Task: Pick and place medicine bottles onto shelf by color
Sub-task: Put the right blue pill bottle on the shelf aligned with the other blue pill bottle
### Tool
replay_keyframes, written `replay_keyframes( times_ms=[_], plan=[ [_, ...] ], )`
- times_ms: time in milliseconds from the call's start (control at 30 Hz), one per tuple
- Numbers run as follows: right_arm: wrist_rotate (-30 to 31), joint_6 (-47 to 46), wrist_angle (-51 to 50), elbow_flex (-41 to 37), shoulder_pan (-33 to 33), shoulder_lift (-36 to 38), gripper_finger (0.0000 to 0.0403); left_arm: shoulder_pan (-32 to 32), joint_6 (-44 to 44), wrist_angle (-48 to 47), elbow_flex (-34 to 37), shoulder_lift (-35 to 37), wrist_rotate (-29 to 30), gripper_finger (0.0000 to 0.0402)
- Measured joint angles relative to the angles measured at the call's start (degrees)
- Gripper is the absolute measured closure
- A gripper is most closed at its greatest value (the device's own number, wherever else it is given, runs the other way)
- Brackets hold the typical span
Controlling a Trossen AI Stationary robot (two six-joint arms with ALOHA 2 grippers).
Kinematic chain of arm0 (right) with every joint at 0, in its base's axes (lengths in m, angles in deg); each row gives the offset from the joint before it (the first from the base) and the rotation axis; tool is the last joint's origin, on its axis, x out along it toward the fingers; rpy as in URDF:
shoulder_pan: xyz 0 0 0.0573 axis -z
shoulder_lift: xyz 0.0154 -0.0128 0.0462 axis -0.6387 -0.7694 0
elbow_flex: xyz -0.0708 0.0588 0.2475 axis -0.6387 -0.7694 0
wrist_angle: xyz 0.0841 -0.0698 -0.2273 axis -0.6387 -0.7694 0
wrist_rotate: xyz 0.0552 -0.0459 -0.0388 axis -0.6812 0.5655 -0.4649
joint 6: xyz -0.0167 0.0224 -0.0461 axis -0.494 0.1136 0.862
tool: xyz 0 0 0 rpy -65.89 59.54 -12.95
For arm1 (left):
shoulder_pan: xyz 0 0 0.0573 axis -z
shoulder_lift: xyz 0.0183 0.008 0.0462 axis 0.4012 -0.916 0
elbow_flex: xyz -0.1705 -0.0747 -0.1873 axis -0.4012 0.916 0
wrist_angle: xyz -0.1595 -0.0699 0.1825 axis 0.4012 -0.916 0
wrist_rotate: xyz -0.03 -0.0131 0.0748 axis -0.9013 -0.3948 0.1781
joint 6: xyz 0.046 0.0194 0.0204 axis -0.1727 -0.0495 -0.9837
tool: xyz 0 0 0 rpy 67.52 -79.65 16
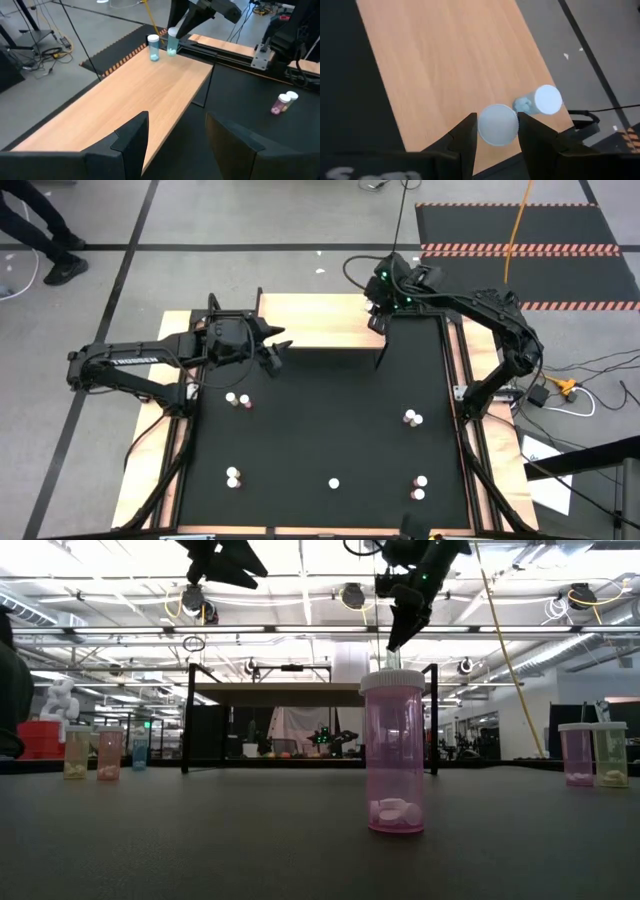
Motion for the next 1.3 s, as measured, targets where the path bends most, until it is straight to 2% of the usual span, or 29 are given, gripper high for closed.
replay_keyframes(
  times_ms=[333, 733, 1300],
  plan=[
    [-1.58, -2.17, -0.05, -0.04, -0.05, -3.48, 0.0277, 0.02, -0.85, -2.40, 0.00, 0.00, -0.03, 0.0202],
    [-1.43, -2.19, -0.64, -0.04, -0.02, -3.51, 0.0276, 0.02, -0.32, -4.79, 0.00, 0.00, -0.04, 0.0202],
    [-1.34, -2.29, -0.39, -0.06, 0.88, -3.26, 0.0210, 0.02, 1.17, -6.02, 0.00, 0.00, -0.04, 0.0202]
  ],
)
